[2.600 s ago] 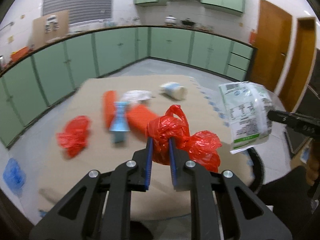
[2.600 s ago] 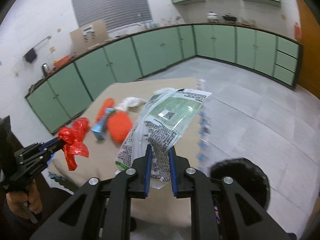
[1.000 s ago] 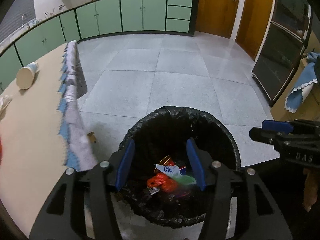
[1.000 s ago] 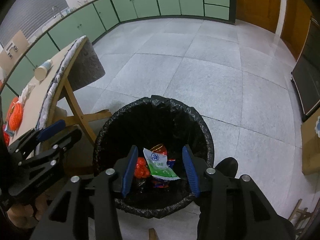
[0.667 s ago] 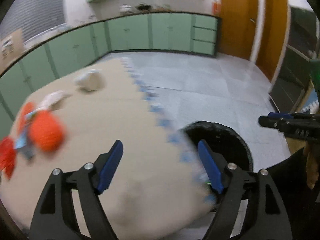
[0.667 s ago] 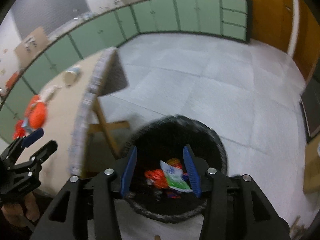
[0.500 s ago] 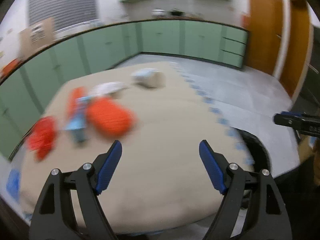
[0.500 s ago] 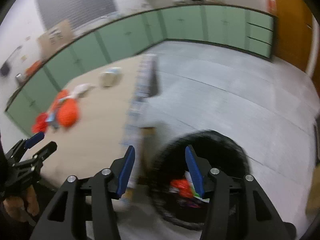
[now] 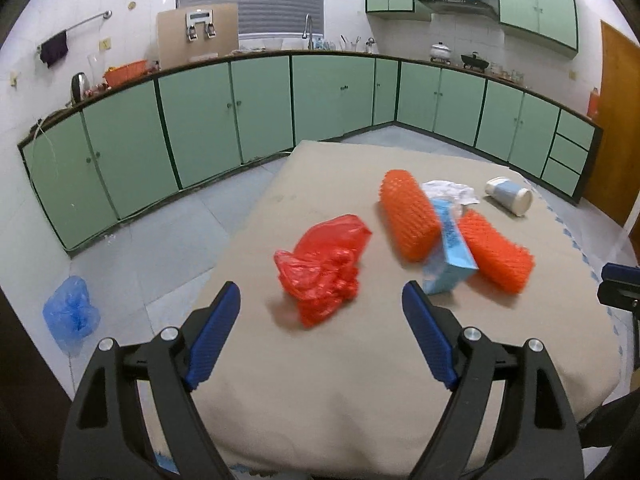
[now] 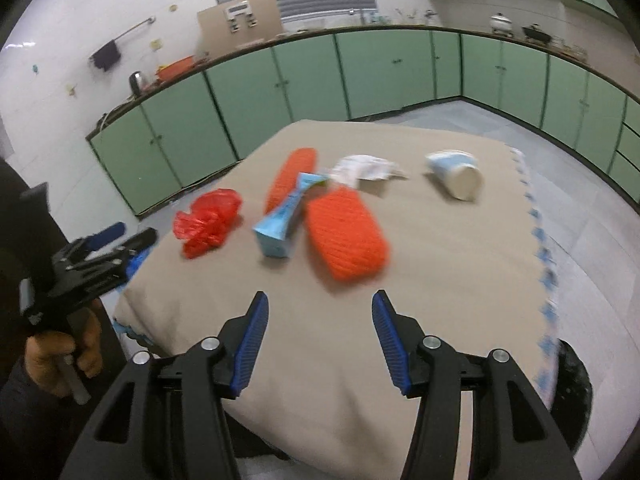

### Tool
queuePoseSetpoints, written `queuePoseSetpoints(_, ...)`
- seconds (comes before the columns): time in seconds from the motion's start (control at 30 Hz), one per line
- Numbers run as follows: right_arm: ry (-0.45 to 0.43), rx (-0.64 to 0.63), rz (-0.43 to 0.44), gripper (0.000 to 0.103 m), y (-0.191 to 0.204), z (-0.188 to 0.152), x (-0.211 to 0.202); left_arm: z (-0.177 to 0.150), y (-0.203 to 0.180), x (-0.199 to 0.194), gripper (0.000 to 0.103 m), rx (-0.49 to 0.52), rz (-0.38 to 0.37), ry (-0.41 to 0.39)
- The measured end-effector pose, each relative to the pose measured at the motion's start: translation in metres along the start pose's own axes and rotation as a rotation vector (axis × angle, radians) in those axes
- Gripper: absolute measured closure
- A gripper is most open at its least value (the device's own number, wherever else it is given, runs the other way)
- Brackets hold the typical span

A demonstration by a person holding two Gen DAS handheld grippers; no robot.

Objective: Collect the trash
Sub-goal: 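Move both open grippers back over the trash on the table, then grasp the red plastic bag with the left gripper while the right grasps the blue milk carton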

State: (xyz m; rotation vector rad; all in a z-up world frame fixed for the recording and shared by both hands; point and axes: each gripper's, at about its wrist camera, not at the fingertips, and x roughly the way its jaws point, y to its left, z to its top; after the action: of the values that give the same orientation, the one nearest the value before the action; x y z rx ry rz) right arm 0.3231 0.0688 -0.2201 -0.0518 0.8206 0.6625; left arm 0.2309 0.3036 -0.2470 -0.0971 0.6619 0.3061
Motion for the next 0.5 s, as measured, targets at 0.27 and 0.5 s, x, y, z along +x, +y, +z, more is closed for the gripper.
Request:
queuePoseSetpoints(0.27,0.034,-0.016,0.017,0.047,0.023,0.017,0.045,0.003,0.011,0.065,0.022,0.018,-0.014,0.078)
queuePoseSetpoints(0.5,0.061,-0.013,0.019,0.047,0.026,0.024,0.075,0.0,0.016,0.104,0.056,-0.014,-0.068,0.174)
